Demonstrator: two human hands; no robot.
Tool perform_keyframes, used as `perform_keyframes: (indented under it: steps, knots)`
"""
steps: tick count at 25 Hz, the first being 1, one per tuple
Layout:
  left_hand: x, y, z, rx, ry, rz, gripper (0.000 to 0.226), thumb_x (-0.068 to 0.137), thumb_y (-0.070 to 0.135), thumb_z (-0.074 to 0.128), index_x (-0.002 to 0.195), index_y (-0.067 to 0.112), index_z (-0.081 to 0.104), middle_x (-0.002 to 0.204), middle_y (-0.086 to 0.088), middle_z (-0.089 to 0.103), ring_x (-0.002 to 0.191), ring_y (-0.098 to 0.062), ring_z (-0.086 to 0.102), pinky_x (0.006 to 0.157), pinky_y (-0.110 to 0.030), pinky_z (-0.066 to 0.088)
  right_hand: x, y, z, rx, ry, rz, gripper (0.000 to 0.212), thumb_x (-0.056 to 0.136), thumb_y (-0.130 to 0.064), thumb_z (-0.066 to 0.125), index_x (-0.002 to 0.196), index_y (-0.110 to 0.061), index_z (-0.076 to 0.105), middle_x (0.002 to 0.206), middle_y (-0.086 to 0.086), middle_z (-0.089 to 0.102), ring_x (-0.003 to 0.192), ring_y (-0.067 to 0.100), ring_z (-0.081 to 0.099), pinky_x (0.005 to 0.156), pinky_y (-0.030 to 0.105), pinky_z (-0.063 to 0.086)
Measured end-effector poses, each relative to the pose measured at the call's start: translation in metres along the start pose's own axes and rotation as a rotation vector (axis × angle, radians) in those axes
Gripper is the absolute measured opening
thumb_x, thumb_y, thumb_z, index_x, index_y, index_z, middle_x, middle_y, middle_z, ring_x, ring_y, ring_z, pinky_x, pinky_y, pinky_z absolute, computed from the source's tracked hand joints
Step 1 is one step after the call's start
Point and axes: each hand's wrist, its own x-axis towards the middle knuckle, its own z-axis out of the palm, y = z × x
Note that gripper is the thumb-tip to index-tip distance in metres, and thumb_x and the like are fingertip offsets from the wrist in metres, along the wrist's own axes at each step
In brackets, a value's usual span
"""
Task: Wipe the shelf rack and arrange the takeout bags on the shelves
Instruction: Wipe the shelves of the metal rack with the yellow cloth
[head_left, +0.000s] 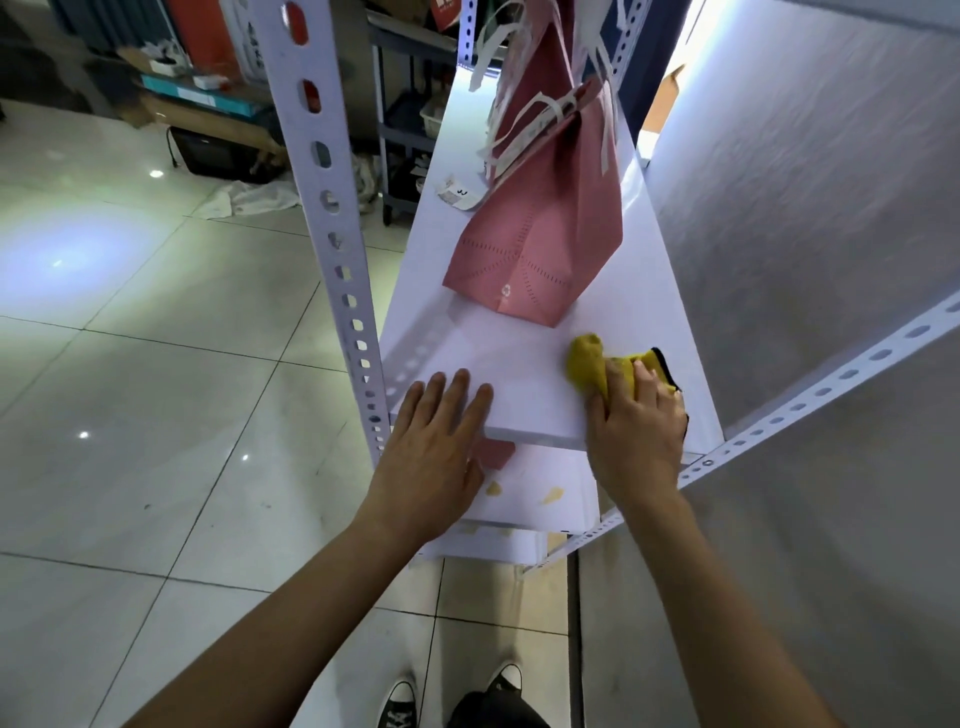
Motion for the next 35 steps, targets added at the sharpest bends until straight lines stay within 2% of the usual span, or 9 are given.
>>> perform_keyframes:
  steps: [3,7,9,13,16,19,22,28,35]
  knots:
    - [0.000,0.003,-0.004,-0.038,0.014,-0.020,0.072,0.094,0.030,0.051,0.158,0.013,0.023,0.165,-0.017,0.019,0.153,-0.037,0.016,0.124,-0.049,0.013,-0.022,-0.015,0.002,-0.001,0.006,-0.121,0.052,0.102,-0.046,0.036,0.145,-0.020,0.050,0.147,0.018,0.051,0.135,0.041,0.045,0.115,0.057,0.031]
    - [-0.022,0.009,-0.008,-0.095,0.068,-0.098,0.062,0.090,0.018,0.055,0.148,0.001,0.041,0.156,-0.023,0.037,0.145,-0.038,0.035,0.121,-0.047,0.026,0.003,-0.053,0.006,-0.022,-0.086,-0.252,0.051,0.104,-0.047,0.037,0.153,-0.031,0.039,0.155,0.012,0.042,0.143,0.034,0.036,0.119,0.048,0.023]
    - [-0.036,0.007,-0.009,-0.100,0.093,-0.098,0.059,0.090,0.017,0.053,0.146,0.000,0.043,0.153,-0.022,0.041,0.144,-0.037,0.037,0.121,-0.046,0.027,0.008,-0.073,0.011,-0.027,-0.103,-0.287,0.051,0.104,-0.048,0.035,0.154,-0.035,0.036,0.157,0.009,0.039,0.146,0.030,0.032,0.119,0.045,0.020]
    - [-0.048,-0.003,-0.011,-0.126,0.107,-0.085,0.055,0.090,0.012,0.051,0.143,0.000,0.046,0.151,-0.020,0.044,0.143,-0.034,0.038,0.121,-0.045,0.025,-0.031,-0.089,0.014,0.027,-0.024,-0.328,0.051,0.103,-0.051,0.034,0.149,-0.033,0.045,0.151,0.007,0.047,0.142,0.030,0.038,0.117,0.047,0.025]
    - [-0.050,-0.005,-0.013,-0.089,0.108,-0.046,0.053,0.090,0.014,0.048,0.142,0.005,0.046,0.152,-0.019,0.042,0.144,-0.034,0.036,0.121,-0.043,0.023,-0.041,-0.072,0.008,0.027,0.014,-0.339,0.052,0.102,-0.053,0.035,0.146,-0.029,0.050,0.148,0.005,0.052,0.138,0.028,0.045,0.115,0.046,0.029]
    - [-0.046,-0.003,-0.012,-0.093,0.125,-0.012,0.052,0.091,0.016,0.048,0.142,0.006,0.046,0.153,-0.020,0.040,0.144,-0.036,0.034,0.121,-0.046,0.023,-0.015,-0.029,-0.006,-0.021,0.023,-0.088,0.049,0.103,-0.052,0.040,0.141,-0.025,0.055,0.145,0.005,0.054,0.131,0.031,0.050,0.111,0.043,0.032]
    - [-0.045,0.000,-0.007,-0.081,0.111,0.002,0.055,0.091,0.020,0.047,0.144,0.007,0.043,0.154,-0.020,0.036,0.145,-0.037,0.031,0.121,-0.047,0.020,-0.010,0.014,-0.018,-0.013,0.052,0.023,0.048,0.101,-0.052,0.043,0.137,-0.023,0.057,0.141,0.007,0.057,0.129,0.032,0.050,0.110,0.043,0.033]
    - [-0.063,-0.004,0.006,-0.058,0.118,-0.053,0.061,0.089,0.021,0.054,0.147,0.008,0.042,0.164,-0.014,0.025,0.149,-0.036,0.026,0.123,-0.048,0.017,-0.026,0.028,-0.015,0.094,0.074,-0.079,0.043,0.098,-0.032,0.058,0.138,-0.017,0.057,0.143,0.015,0.054,0.129,0.039,0.048,0.111,0.047,0.031]
    - [-0.093,0.023,0.030,-0.143,0.072,-0.139,0.050,0.090,0.016,0.058,0.138,0.003,0.052,0.156,-0.022,0.038,0.144,-0.042,0.035,0.119,-0.052,0.027,-0.074,0.042,-0.011,0.236,0.163,-0.226,0.040,0.100,-0.021,0.058,0.139,-0.014,0.058,0.144,0.015,0.053,0.129,0.042,0.047,0.109,0.053,0.036]
